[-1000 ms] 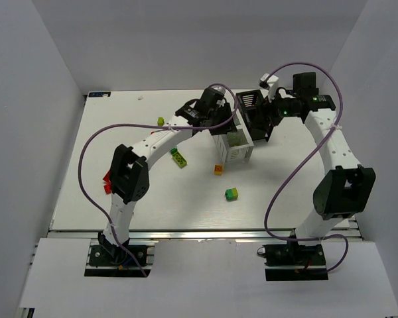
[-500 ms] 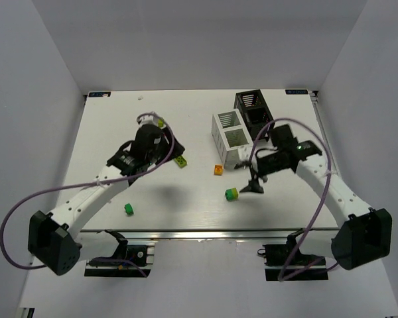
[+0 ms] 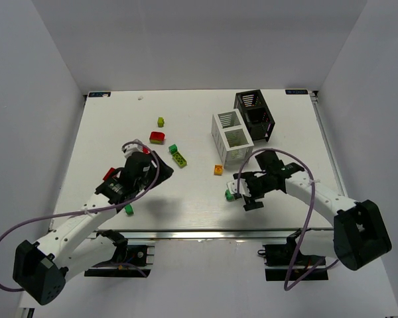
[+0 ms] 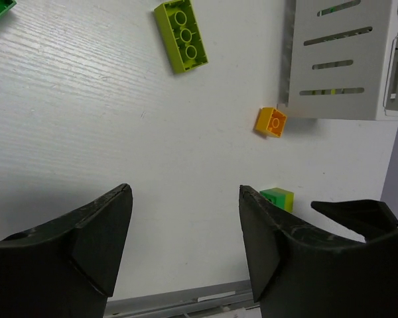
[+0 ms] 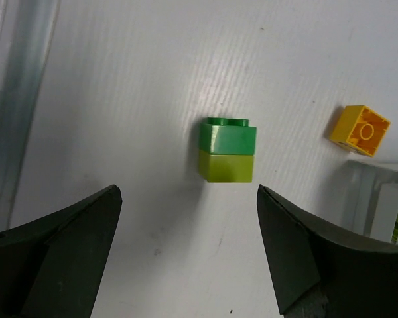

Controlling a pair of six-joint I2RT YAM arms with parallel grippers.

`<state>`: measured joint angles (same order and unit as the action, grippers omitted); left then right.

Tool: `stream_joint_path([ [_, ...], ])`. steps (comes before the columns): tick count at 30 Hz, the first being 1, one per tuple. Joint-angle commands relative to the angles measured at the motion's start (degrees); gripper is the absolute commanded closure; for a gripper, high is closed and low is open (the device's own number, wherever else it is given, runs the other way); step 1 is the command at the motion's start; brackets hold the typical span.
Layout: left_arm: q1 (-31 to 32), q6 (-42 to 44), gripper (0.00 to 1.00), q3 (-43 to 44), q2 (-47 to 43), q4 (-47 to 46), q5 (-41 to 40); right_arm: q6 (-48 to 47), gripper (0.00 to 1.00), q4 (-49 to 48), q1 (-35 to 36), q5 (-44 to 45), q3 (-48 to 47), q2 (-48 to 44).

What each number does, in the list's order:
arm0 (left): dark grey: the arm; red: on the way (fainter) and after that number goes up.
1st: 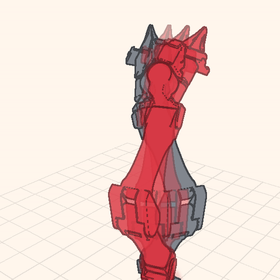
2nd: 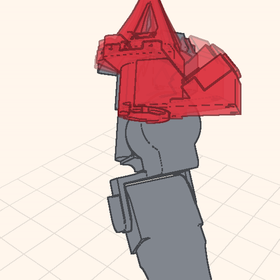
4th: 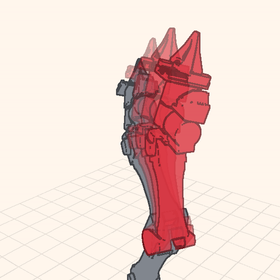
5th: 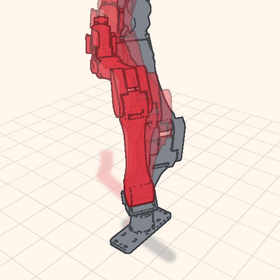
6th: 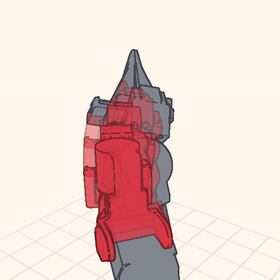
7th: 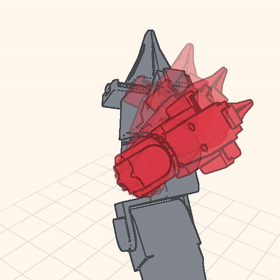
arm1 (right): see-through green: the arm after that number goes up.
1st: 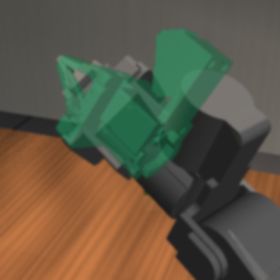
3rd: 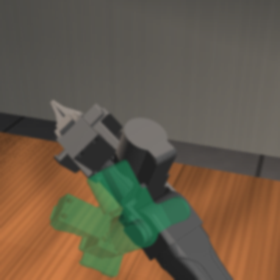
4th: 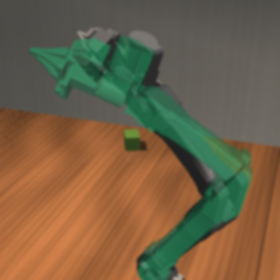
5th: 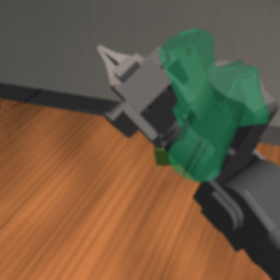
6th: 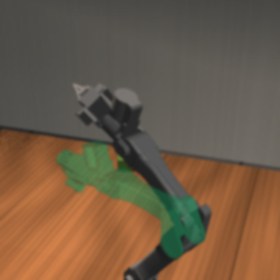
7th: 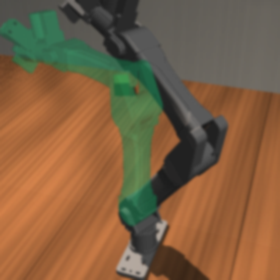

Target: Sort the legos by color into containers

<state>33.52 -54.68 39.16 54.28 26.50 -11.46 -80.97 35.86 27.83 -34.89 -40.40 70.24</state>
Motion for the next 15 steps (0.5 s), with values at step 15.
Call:
stream_joint_path([
  [15,0.1,-1.5,0.25,-4.0,-5.5,-8.3,2.5,6.1,0.33,-12.3,2.7,3.2,-3.4,11.8],
])
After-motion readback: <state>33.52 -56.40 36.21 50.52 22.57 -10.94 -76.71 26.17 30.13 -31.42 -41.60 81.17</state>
